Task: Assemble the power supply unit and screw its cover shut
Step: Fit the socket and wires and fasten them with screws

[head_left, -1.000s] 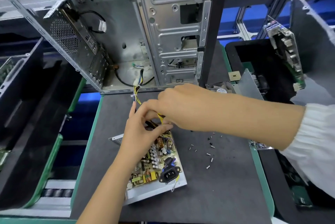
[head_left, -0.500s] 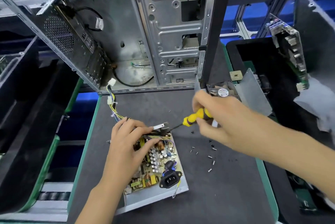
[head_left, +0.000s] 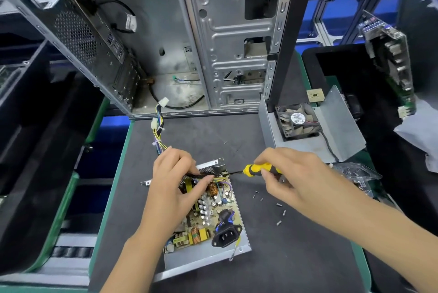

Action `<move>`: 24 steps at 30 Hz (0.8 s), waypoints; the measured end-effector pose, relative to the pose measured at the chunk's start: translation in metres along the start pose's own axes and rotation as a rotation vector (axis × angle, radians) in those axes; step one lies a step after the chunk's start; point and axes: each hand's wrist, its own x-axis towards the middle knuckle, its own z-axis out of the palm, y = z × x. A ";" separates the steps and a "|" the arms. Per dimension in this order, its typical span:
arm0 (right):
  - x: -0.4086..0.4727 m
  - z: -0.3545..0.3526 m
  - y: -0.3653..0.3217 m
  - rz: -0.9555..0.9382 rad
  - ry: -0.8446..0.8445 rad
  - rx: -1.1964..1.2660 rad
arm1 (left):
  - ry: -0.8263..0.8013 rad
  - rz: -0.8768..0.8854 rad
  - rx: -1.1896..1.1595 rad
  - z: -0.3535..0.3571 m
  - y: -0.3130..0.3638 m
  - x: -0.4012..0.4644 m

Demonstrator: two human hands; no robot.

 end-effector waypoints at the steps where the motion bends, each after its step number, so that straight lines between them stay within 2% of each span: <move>1: 0.000 0.000 0.000 -0.001 -0.001 0.000 | -0.002 -0.003 0.000 0.000 0.000 0.000; 14: 0.006 -0.001 -0.008 0.019 -0.089 -0.091 | -0.003 -0.004 0.001 -0.001 0.001 -0.001; 19: 0.023 -0.005 -0.017 -0.105 -0.090 -0.552 | -0.001 0.006 0.006 -0.001 0.002 -0.001; 21: 0.034 -0.007 -0.029 -0.087 -0.052 -0.705 | -0.007 -0.005 0.005 -0.002 0.003 -0.001; 24: 0.053 -0.008 -0.038 -0.106 0.003 -0.751 | -0.027 -0.010 0.022 -0.003 0.003 -0.001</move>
